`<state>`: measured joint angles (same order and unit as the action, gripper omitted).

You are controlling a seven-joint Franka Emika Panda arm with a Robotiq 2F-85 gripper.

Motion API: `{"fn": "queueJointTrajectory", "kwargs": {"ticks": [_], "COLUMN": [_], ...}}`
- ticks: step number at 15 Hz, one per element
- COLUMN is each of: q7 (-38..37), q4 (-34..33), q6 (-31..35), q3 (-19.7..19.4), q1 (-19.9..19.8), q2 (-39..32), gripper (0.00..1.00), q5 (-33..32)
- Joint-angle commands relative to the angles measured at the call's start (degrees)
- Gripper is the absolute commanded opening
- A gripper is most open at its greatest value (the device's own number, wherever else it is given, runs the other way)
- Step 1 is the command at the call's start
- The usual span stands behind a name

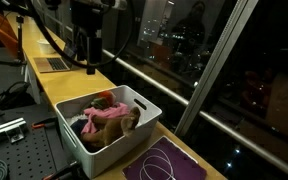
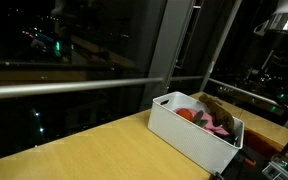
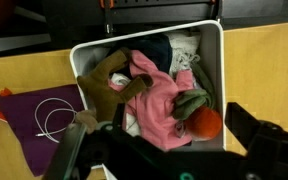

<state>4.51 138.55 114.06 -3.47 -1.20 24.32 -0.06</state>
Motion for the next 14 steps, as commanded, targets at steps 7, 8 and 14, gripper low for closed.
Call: {"fn": "queueJointTrajectory", "kwargs": {"ticks": [7, 8, 14], "q7": [2.9, 3.1, 3.5], "q4": [-0.2, -0.4, -2.9], "q6": [7.1, 9.0, 19.1], "q3": [-0.5, -0.3, 0.8], "q1": [0.1, 0.3, 0.1], "q2": [-3.2, -4.5, -14.8], "gripper": [1.0, 1.0, 1.0], "q5": [-0.1, -0.2, -2.9]}}
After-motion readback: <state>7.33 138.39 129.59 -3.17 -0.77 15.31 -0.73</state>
